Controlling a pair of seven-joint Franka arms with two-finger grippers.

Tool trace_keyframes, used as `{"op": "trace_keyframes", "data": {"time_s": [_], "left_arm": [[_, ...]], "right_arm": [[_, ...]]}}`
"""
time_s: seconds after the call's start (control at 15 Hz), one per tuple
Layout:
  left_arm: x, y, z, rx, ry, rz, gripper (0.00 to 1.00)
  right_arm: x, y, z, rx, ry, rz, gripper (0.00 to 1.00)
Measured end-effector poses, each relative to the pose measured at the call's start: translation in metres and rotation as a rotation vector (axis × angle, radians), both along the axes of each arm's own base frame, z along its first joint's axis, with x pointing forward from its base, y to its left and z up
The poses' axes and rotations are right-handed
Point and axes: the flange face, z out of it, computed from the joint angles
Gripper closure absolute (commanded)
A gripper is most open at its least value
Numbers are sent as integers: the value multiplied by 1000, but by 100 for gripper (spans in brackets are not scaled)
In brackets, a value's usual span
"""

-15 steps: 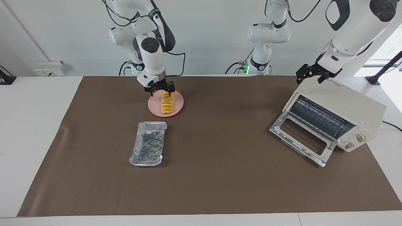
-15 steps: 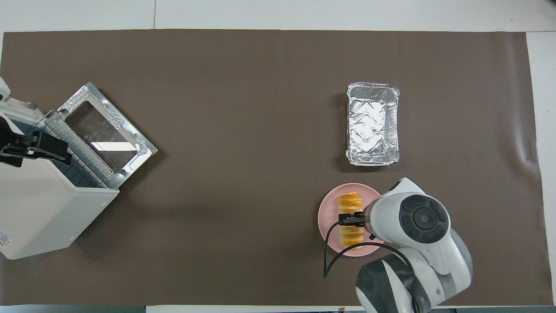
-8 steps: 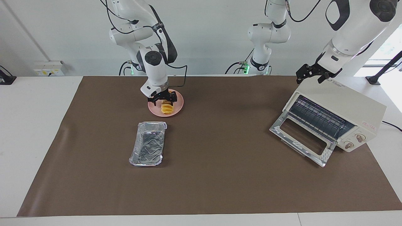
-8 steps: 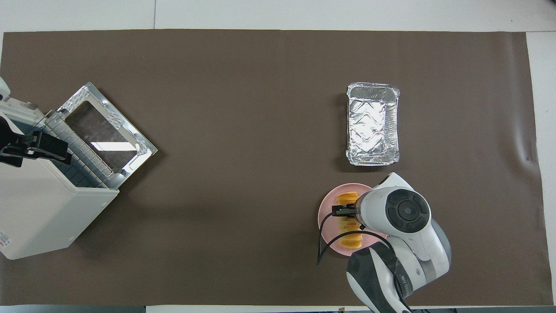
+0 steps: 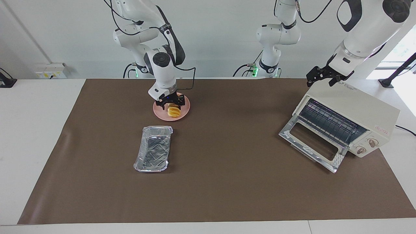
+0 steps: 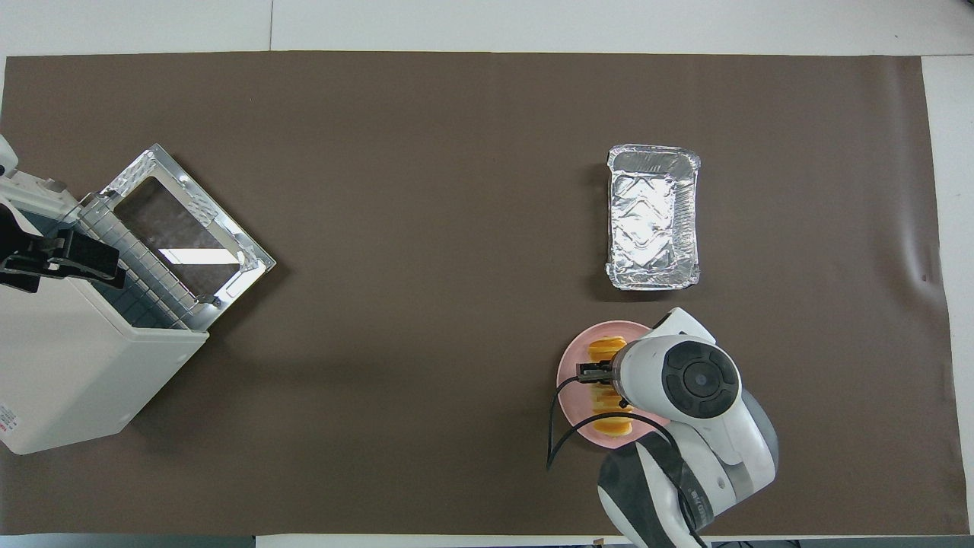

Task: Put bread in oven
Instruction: 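Grasp the bread and carry it to the foil tray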

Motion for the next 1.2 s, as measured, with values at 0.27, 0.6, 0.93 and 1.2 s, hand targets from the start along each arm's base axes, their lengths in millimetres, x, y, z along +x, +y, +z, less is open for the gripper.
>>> {"op": "trace_keyframes", "data": {"time_s": [0.27,0.6,0.93,1.2], "left_arm": [[0,0,0,0,0,0,0],[0,0,0,0,0,0,0],[0,0,0,0,0,0,0],[0,0,0,0,0,0,0]], "right_arm": [[1,2,2,4,-7,2,100],[18,8,24,-7,15,-1,100],[59,8,94,1,61,-3,100],[127,-48,138,71,22,36,100]]}}
